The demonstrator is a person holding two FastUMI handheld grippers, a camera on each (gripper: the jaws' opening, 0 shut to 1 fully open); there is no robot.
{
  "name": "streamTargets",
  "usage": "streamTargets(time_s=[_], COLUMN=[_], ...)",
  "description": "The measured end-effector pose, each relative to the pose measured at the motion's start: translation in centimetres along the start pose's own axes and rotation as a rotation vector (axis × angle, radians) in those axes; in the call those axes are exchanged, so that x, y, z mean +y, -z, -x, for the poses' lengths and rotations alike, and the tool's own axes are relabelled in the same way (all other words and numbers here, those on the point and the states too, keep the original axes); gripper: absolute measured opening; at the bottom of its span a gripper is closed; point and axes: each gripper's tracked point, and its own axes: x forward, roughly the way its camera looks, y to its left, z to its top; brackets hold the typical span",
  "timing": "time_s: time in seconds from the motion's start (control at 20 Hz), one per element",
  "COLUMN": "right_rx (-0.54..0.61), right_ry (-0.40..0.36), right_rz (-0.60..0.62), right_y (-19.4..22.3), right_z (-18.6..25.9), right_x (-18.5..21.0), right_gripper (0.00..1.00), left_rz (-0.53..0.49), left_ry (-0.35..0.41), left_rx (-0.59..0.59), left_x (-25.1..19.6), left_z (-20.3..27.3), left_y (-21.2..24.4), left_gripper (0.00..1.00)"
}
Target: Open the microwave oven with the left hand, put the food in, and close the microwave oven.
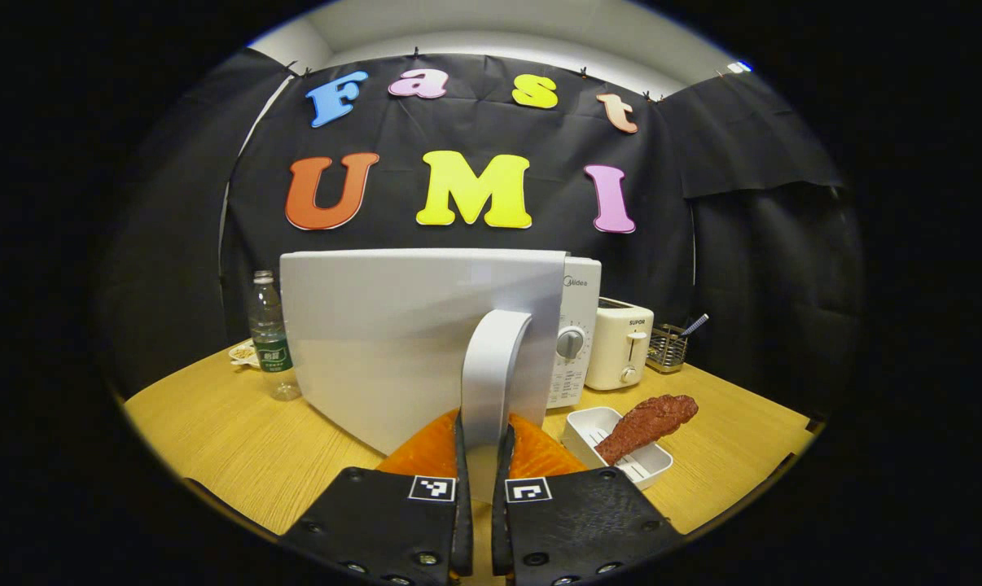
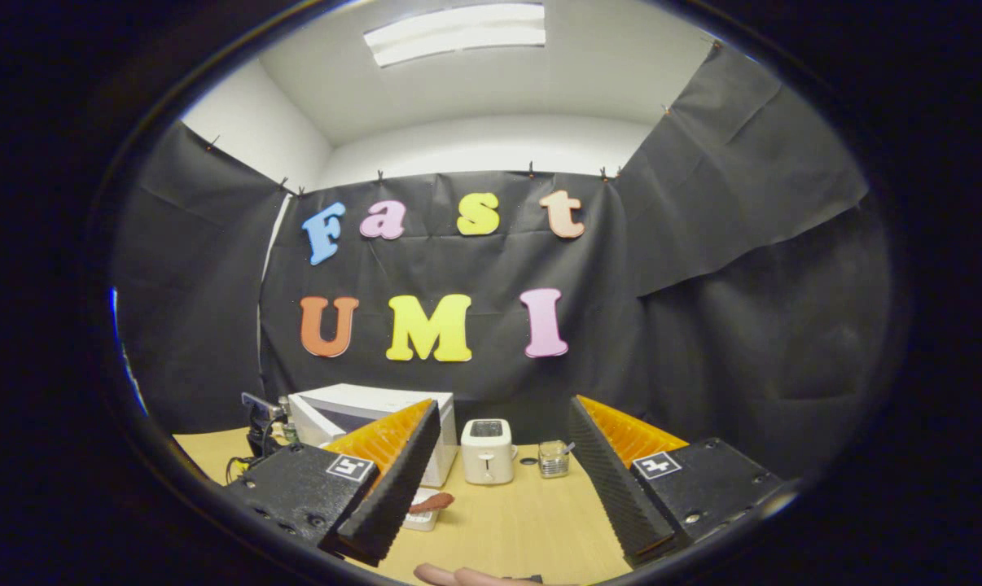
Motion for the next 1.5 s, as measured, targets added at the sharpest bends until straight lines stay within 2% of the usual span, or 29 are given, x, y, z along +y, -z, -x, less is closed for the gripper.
streamTargets(time_s=[0.4,0.5,0.55,0.6,0.65,0.7,0.75,0.8,0.85,0.9,0.95,1.0,1.05,1.1,1.35,1.4,1.5], right_rx=[0.040,0.054,0.062,0.070,0.078,0.087,0.097,0.109,0.119,0.130,0.144,0.156,0.168,0.180,0.243,0.255,0.274], right_ry=[-0.081,-0.100,-0.108,-0.116,-0.123,-0.131,-0.136,-0.139,-0.141,-0.146,-0.152,-0.156,-0.158,-0.155,-0.136,-0.131,-0.120], right_rz=[0.013,0.019,0.021,0.021,0.021,0.017,0.015,0.014,0.014,0.013,0.013,0.013,0.014,0.018,0.022,0.025,0.035], right_y=[1.9,2.4,2.7,3.0,3.3,3.7,4.0,4.5,4.8,5.2,5.7,6.2,6.6,7.0,8.9,9.2,9.7], right_z=[-0.2,-0.3,-0.3,-0.4,-0.5,-0.5,-0.7,-0.8,-0.9,-1.1,-1.2,-1.3,-1.5,-1.7,-3.9,-4.6,-6.1], right_x=[4.9,6.1,6.6,7.1,7.5,7.9,8.3,8.5,8.7,9.0,9.2,9.3,9.4,9.2,8.1,7.8,7.1], right_gripper=[1.00,1.00,1.00,1.00,1.00,1.00,1.00,1.00,1.00,0.90,0.90,1.00,0.90,1.00,1.00,0.90,0.91], left_rz=[-0.009,0.001,0.005,0.008,0.012,0.031,0.044,0.045,0.033,0.019,0.008,-0.004,-0.013,-0.022,-0.006,-0.008,-0.017], left_ry=[-0.103,-0.140,-0.162,-0.199,-0.227,-0.226,-0.249,-0.285,-0.302,-0.318,-0.330,-0.338,-0.351,-0.350,-0.302,-0.297,-0.283], left_rx=[0.003,0.018,0.017,0.009,-0.005,-0.013,-0.016,-0.007,-0.002,-0.001,0.002,0.007,0.005,0.002,-0.003,-0.014,-0.044], left_x=[8.7,11.7,13.3,15.0,16.7,17.4,18.4,19.5,20.2,20.6,20.9,20.8,20.9,20.5,17.1,16.7,15.4], left_z=[7.7,9.8,11.2,12.1,13.0,14.0,14.8,15.7,16.5,17.4,18.1,18.9,19.7,20.2,21.9,22.0,21.8], left_y=[0.9,1.2,1.0,0.7,0.3,0.3,0.2,0.4,0.5,0.4,0.2,0.2,-0.1,-0.5,-3.0,-4.0,-6.4], left_gripper=[0.10,0.18,0.29,0.67,0.60,0.93,0.83,0.94,0.94,0.74,0.89,0.90,0.89,0.89,0.89,0.89,0.89])
